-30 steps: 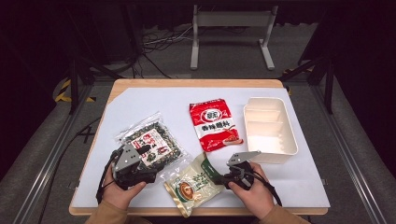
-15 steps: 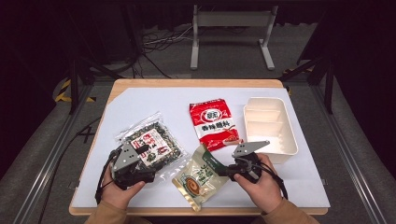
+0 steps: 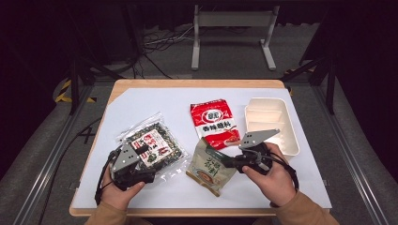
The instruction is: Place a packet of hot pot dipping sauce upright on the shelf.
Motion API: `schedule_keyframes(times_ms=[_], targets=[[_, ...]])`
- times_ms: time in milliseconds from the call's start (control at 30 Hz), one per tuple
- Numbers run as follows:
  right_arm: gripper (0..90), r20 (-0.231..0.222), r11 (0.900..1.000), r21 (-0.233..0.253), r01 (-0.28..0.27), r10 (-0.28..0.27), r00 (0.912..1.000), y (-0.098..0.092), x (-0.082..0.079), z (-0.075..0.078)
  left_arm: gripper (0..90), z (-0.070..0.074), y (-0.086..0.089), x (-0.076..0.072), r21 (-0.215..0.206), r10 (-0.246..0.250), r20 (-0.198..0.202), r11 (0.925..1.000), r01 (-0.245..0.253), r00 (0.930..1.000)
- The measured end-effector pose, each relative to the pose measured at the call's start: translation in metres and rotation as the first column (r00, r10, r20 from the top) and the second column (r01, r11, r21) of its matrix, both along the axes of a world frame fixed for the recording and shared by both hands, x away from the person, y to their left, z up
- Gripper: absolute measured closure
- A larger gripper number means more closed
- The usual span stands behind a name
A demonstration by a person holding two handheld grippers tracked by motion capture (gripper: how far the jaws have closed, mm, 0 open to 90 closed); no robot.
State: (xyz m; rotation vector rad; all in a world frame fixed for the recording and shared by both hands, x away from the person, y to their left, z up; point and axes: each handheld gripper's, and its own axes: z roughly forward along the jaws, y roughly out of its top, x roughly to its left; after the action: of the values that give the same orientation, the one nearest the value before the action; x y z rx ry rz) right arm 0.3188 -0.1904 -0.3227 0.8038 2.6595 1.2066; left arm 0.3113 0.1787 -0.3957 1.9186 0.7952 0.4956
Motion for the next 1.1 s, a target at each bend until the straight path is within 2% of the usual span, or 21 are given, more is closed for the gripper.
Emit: schedule_keyframes(times_ms=[233,433,800,1100], targets=[[90.0,0.051,0.998,-0.054,-0.019,0.022,0.9984,-0.005,0.006,0.018,24.1,0.000,0.002,0.000,-0.003,0.006,-0.002,1.0000,-0.006,1.0000],[90.0,0.086,0.997,-0.079,-0.007,0.013,0.9962,-0.013,0.012,0.032,24.1,0.001,0.003,0.001,-0.002,0.009,0.003,1.0000,-0.009,1.0000],[90.0,0.117,0.990,-0.139,-0.004,0.021,0.9929,-0.024,0.028,0.064,24.1,0.000,0.004,0.001,-0.004,0.015,-0.003,0.9999,-0.015,0.9999],[90.0,0.134,0.991,-0.133,0.007,0.011,0.9910,-0.034,0.040,0.084,24.0,0.000,0.006,0.002,-0.004,0.020,0.002,0.9998,-0.020,0.9998]])
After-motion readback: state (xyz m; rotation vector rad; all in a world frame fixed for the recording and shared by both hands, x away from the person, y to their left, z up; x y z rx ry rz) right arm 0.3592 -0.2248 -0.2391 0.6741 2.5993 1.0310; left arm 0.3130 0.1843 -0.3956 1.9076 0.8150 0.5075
